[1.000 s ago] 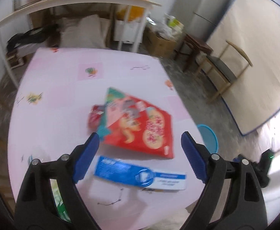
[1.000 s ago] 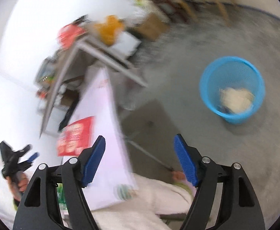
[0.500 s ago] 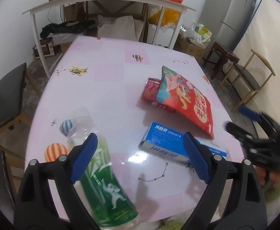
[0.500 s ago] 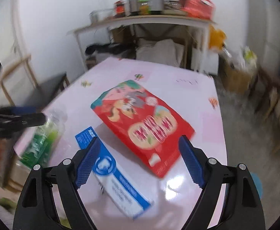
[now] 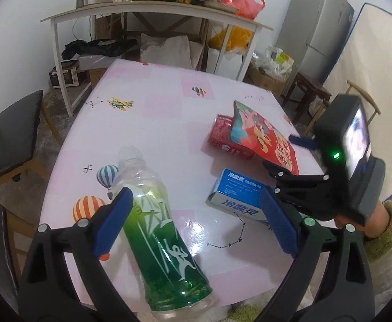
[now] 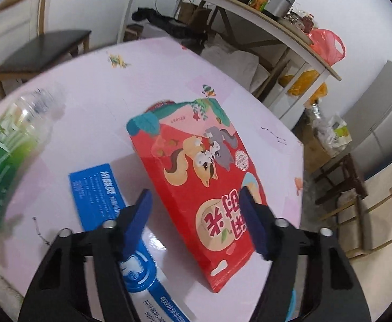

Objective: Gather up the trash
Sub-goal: 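Close the right tool on the red snack bag, then lift the red snack bag up from the table with the right tool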

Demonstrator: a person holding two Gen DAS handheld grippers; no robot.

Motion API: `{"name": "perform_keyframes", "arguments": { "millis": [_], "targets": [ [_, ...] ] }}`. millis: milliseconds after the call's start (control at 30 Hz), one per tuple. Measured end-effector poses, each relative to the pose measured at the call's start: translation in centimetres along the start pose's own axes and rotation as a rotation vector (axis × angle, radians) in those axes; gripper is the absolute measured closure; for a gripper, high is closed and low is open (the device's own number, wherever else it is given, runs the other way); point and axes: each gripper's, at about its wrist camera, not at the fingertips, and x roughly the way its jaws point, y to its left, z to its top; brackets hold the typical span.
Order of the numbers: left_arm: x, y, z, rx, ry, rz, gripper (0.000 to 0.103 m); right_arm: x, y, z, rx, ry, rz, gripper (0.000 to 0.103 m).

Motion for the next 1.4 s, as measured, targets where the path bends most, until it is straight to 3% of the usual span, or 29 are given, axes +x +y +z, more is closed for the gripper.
{"name": "perform_keyframes", "arguments": {
  "millis": [133,200,433,567,733,800,867,933,967,1000,1200,1267,1300,1333,1400],
  "targets": [
    [-0.7,1.2,-0.2,-0.018,-0.038,-0.011,0.01,0.2,-0.4,-0.1,0.041,0.02,-0.02,0.093],
    [-1.0,1.8,-0.2,-0.023,-0.057,-0.013,0.01,-0.4,-1.1,-0.3,0.073,0.006,-0.027,0.098],
    [-2.2,2.7,-0.5,-0.028,-0.118,-0.019,0.01,-3.8,-6.1,-1.1,0.238,-0.067,0.011,0.1],
    [-2.6,2.0,-0.7,-0.028,-0.131,-0.081,0.01,-5.4,-9.3,-2.0,0.331,-0.086,0.043,0.101],
    [-2.3,-0.3,-0.8,0.025,-0.126,-0.124,0.01,-6.3,-11.0,-3.5,0.358,-0.102,0.086,0.1],
    [-2.0,-1.1,-1.1,0.039,-0.114,-0.129,0.01,-6.1,-10.8,-3.8,0.35,-0.097,0.085,0.094],
    [-1.6,-1.7,-1.2,0.044,-0.1,-0.134,0.01,-5.5,-10.3,-3.8,0.32,-0.088,0.079,0.073],
    [-1.2,-2.2,-1.4,0.047,-0.084,-0.14,0.01,-4.6,-9.6,-3.5,0.279,-0.093,0.069,0.044],
    [-1.1,-2.3,-1.3,0.048,-0.08,-0.139,0.01,-3.4,-9.2,-3.1,0.241,-0.086,0.05,0.04],
    [-1.0,-2.5,-1.4,0.048,-0.077,-0.14,0.01,-2.7,-9.0,-2.9,0.21,-0.076,0.027,0.036],
    [-0.8,-2.3,-1.3,0.042,-0.068,-0.126,0.01,5.5,-7.5,-0.5,0.008,0.032,-0.109,0.035],
    [-0.7,-2.0,-1.3,0.035,-0.062,-0.122,0.01,7.7,-7.5,-0.2,-0.001,0.08,-0.125,0.035],
    [-0.6,-1.9,-1.3,0.03,-0.059,-0.12,0.01,9.0,-7.5,-0.2,0.003,0.116,-0.126,0.047],
    [-0.5,-1.8,-1.3,0.026,-0.058,-0.119,0.01,9.6,-7.6,-0.2,0.009,0.138,-0.123,0.072],
    [-0.4,-1.7,-1.3,0.025,-0.056,-0.121,0.01,10.3,-8.1,-0.3,0.067,0.159,-0.137,0.081]
  ]
}}
